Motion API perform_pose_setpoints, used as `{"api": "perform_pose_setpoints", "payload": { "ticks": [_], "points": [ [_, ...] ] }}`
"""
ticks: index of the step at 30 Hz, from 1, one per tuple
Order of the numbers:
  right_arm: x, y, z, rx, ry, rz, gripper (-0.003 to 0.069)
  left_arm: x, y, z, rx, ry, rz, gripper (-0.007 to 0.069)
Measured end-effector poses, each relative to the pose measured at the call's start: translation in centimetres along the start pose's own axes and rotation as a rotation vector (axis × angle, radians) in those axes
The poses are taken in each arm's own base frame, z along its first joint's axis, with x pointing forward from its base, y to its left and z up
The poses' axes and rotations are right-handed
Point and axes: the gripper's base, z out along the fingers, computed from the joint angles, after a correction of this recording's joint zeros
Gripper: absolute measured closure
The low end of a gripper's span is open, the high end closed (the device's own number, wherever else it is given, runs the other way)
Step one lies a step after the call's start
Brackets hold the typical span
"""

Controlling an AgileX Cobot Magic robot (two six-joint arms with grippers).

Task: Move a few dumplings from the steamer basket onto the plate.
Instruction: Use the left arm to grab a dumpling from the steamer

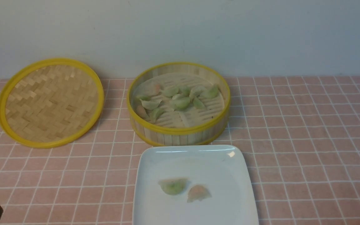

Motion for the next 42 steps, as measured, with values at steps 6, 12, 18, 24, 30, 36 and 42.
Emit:
{"api": "perform_pose_setpoints", "payload": {
  "ticks": [6,12,18,24,30,36,42],
  "points": [
    [-0.2,0.1,0.0,-0.014,-0.026,0.060,0.0671,-2.5,0.4,-0.4,-0.017,-0.282,-0.211,0.0631],
    [-2.5,0.2,-0.3,-0.111,-0.293,0.536,0.0671,-7.4,0.6,-2.2,-0.003,-0.565,-0.399,0.0631],
    [-3.6,-0.3,-0.7,-0.133,-0.419,0.734,0.0671,-16.9,-2.6,-2.0,0.092,-0.378,-0.252,0.0631],
    [-4.2,-0.4,-1.0,-0.137,-0.474,0.752,0.0671,-21.8,-4.9,5.3,0.125,0.240,-0.127,0.0631],
    [-10.4,1.8,-2.9,-0.232,-0.210,0.513,0.0671,-19.2,-5.0,13.8,0.190,0.780,0.015,0.0631],
    [-17.0,3.3,-1.2,-0.217,0.166,0.255,0.0671,-14.9,-6.7,18.5,0.275,0.996,0.085,0.0631],
    [-20.8,4.5,4.2,-0.247,0.502,0.021,0.0671,-12.6,-11.7,23.7,0.391,1.071,0.200,0.0631]
  ]
}}
